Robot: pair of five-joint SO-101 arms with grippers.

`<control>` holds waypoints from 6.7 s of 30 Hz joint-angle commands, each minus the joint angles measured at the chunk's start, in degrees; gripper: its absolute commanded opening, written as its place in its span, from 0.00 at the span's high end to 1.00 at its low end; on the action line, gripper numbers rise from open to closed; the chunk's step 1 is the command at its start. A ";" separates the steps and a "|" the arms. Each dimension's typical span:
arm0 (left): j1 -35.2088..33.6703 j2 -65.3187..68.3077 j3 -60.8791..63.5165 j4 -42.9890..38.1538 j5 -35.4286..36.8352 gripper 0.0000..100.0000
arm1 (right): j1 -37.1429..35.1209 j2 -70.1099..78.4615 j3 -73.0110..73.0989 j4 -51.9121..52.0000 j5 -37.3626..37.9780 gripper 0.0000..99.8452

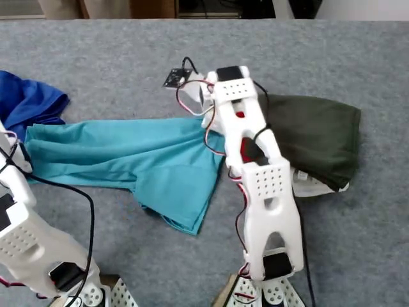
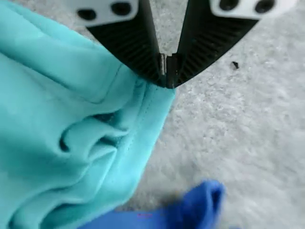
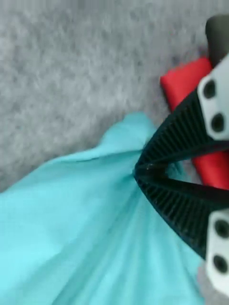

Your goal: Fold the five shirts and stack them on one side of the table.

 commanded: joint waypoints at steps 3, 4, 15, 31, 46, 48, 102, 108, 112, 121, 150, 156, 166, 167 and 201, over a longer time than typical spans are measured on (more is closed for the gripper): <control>0.09 -2.07 -2.55 0.88 -1.05 0.98 | -1.45 1.01 -17.10 13.54 3.78 1.00; 0.09 -2.77 -4.22 2.46 -1.05 0.98 | -2.24 0.92 -19.38 15.12 4.04 1.00; 4.04 -9.98 -26.73 20.48 0.88 0.98 | -6.99 -20.79 2.59 14.59 -0.26 1.00; 12.40 17.71 -34.37 -3.34 12.48 0.98 | -12.62 -32.13 46.55 -11.69 -7.38 1.00; 11.16 28.35 -45.36 -11.34 14.86 0.98 | -9.27 -32.31 55.43 -14.33 -5.36 1.00; 11.25 28.00 -45.71 -10.29 14.68 0.98 | -9.10 -32.48 54.99 -14.15 -5.01 1.00; 6.68 -3.30 -14.15 3.16 5.10 0.98 | -4.97 -2.15 -4.00 -3.87 -5.10 1.00; 6.95 -11.82 -9.14 7.30 5.10 0.98 | -6.29 -4.44 -16.31 9.32 -5.27 1.00; 7.30 -17.01 6.07 -2.37 5.10 0.98 | -6.29 -4.79 -23.78 14.86 -5.45 1.00; 5.89 -17.80 15.74 -16.35 8.09 0.98 | -5.93 -4.00 -19.38 14.59 -5.36 1.00; 1.76 -12.88 17.49 -24.09 5.19 0.98 | 0.31 12.53 -21.49 4.57 -5.01 1.00; 4.66 -11.21 4.84 -9.49 11.43 0.98 | -1.89 12.53 -21.49 4.40 -3.60 1.00; 8.88 -8.66 0.62 -1.76 18.90 0.98 | -1.89 12.53 -21.23 3.78 -3.60 1.00; 8.53 -7.08 -0.44 -1.76 18.81 0.98 | -1.89 12.53 -21.23 3.78 -3.60 1.00; -6.77 14.64 -33.58 16.97 -5.36 0.98 | -3.03 11.74 -22.29 5.36 -3.60 1.00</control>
